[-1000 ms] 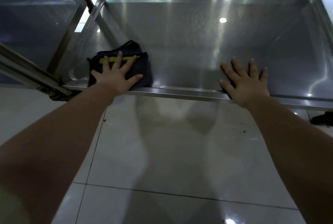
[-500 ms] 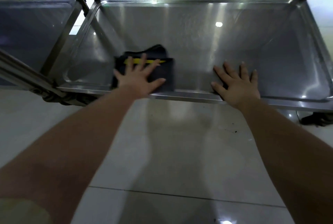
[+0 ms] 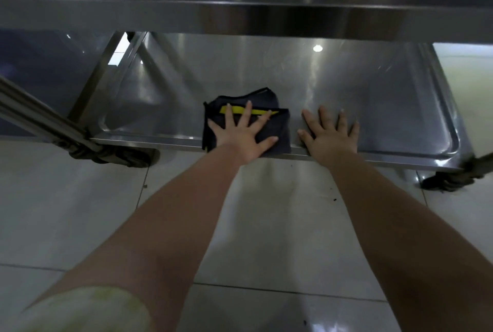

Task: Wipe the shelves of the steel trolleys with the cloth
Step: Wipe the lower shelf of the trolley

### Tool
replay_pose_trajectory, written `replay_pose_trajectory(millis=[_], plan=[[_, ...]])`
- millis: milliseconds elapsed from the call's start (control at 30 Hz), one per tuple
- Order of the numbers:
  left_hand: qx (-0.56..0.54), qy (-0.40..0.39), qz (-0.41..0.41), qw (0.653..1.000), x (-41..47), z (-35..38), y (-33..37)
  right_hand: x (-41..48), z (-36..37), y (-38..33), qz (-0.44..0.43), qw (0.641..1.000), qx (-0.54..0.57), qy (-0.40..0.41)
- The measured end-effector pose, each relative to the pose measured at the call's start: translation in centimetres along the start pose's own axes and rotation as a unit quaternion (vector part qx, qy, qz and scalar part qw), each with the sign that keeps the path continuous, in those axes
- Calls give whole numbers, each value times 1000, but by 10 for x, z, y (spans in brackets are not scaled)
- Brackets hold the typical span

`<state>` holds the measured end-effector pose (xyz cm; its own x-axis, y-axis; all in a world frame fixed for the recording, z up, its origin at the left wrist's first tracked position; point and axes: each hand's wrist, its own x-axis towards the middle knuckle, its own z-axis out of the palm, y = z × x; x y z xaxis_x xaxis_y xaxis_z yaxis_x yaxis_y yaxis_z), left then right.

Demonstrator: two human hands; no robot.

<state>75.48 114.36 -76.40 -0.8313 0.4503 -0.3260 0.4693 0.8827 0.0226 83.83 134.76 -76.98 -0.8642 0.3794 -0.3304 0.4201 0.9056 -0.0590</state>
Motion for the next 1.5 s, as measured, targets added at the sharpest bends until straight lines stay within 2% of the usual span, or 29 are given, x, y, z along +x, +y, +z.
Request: replay_pose_trajectory(millis=[100, 233, 433, 533, 600, 800, 900, 1033, 1200, 1233, 1333, 1367, 1500], plan=[[-8, -18, 14, 1000, -7, -2, 17, -8, -3, -5, 26, 999, 24, -21], [-40, -26, 18, 999, -12, -4, -5, -12, 0, -4, 19, 999, 33, -9], [-58, -4, -108, 992, -12, -4, -102, -8, 5, 3, -24, 999, -11, -28], [-46, -23, -142, 989, -7, -5, -116, -6, 6, 1, -21, 999, -17, -30], [-40, -23, -134, 990, -4, -5, -99, -5, 6, 0, -24, 999, -18, -30], [-30, -11, 6, 999, 9, -7, 27, -6, 4, 11, -26, 999, 0, -35], [-35, -10, 17, 999, 11, -7, 42, -7, 5, 15, -23, 999, -11, -27], [-30, 11, 2, 999, 10, -5, -6, -6, 7, 15, -22, 1000, -5, -14], [-33, 13, -44, 998, 5, -2, -75, -6, 6, -24, 42, 999, 30, -14], [-34, 13, -41, 998, 4, -1, -78, -3, 4, -42, 19, 999, 34, -6], [-45, 15, -38, 998, 3, -2, -83, 3, 3, -104, -124, 992, -8, 32], [-50, 15, -42, 998, 2, -2, -89, 5, 4, -118, -136, 990, -6, 37], [-48, 22, -64, 997, -2, -1, -140, 11, 17, -126, -82, 995, 21, 57]])
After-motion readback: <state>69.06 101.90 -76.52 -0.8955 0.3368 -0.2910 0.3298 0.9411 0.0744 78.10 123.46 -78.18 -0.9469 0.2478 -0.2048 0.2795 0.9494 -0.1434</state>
